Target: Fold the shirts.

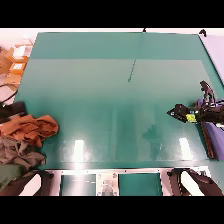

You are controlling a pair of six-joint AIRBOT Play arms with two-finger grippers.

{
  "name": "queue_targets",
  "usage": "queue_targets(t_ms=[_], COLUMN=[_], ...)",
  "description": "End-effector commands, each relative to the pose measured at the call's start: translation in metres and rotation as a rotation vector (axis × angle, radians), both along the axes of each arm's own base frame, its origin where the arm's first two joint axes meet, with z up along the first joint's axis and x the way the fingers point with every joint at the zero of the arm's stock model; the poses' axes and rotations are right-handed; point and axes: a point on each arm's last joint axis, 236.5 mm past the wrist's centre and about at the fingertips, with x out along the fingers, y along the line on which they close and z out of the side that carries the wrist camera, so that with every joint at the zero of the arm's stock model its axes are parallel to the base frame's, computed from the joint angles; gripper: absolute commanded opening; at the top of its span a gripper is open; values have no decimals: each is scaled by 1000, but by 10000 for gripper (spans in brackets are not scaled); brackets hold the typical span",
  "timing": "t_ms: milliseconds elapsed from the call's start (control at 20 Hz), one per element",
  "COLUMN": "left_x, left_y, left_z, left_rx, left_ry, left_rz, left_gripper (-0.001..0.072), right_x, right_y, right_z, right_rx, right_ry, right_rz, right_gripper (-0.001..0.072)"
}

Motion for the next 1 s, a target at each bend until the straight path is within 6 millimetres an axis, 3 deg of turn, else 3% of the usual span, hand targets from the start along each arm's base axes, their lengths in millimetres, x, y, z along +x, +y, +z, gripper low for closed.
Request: queue_targets(t_ms=[0, 200, 350, 400, 450, 500, 550, 650, 750, 850, 950], left_x=[-35, -10, -15, -17, -19, -18, -14, 8, 55, 109, 144], left_y=[47, 39, 32, 31, 29, 29, 28, 25, 6, -33, -90], left_z=[-38, -75, -106, -112, -115, -113, -107, -83, -37, 27, 90], left_rx=[48, -3, -62, -76, -82, -84, -90, -121, -217, -319, -373], left_ry=[57, -76, 7, 38, 60, 63, 57, 1, -163, -361, -500], left_rz=[141, 153, 163, 163, 147, 125, 112, 82, 33, -65, -221], left_gripper=[710, 709, 705, 513, 102, 26, 26, 25, 25, 24, 24], right_x=[1, 1, 1, 1, 1, 1, 1, 1, 4, 10, 17], right_y=[0, 0, 0, 0, 0, 0, 0, 1, 2, 1, -2], right_z=[0, 0, 0, 0, 0, 0, 0, 1, 5, 14, 27], right_rx=[0, 0, 0, 0, 0, 0, 0, 4, 15, 8, -3], right_ry=[-4, -4, -4, -4, -4, -4, -4, -5, -18, -41, -74], right_rz=[-2, -2, -1, -1, -1, -2, -2, -3, -7, -6, -5], right_gripper=[151, 151, 151, 151, 150, 150, 149, 148, 141, 139, 140])
